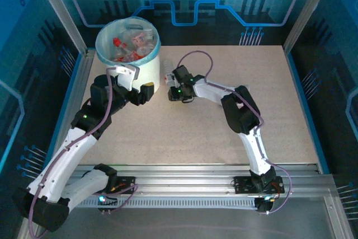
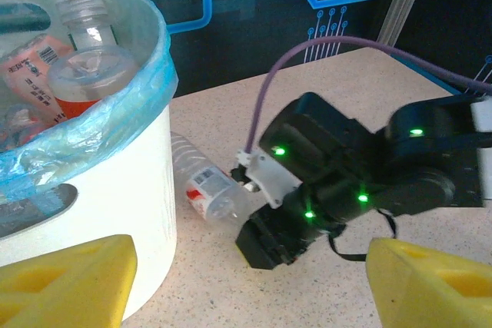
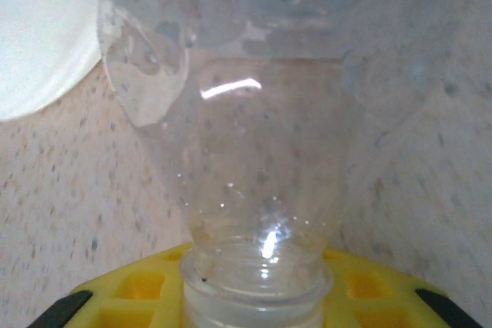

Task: Put the plastic bottles in the bin

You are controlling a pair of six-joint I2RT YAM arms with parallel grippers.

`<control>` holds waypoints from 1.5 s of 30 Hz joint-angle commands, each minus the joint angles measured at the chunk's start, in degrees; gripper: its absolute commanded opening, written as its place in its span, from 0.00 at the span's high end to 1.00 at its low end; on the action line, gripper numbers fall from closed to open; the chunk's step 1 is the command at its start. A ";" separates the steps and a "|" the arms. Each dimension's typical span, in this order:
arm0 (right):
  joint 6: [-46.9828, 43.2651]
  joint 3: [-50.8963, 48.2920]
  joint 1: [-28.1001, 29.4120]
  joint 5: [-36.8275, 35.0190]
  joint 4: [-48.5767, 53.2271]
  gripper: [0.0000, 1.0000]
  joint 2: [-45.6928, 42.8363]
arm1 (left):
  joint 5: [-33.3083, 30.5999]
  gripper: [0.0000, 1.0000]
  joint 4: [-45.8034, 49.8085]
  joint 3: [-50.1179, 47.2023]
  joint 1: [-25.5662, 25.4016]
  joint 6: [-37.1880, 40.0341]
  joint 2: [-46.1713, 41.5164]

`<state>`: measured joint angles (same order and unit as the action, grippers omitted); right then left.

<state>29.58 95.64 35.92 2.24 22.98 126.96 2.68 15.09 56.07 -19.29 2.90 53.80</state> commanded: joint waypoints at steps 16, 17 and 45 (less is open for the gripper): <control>-8.42 -51.31 -0.48 6.02 -24.68 0.84 -56.81 | 14.05 0.08 -4.09 8.94 0.29 -26.52 8.65; -9.45 -53.19 -0.01 6.40 -25.58 0.84 -59.94 | 16.00 0.08 -4.97 9.79 0.27 -28.24 9.77; -18.73 -53.73 8.62 8.66 -24.08 0.85 -74.40 | 25.29 0.24 -13.82 13.72 -7.34 -33.91 15.21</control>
<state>12.97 39.68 43.57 11.29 -0.67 52.60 30.55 0.69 68.14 -26.39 -32.86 70.17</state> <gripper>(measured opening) 0.325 0.768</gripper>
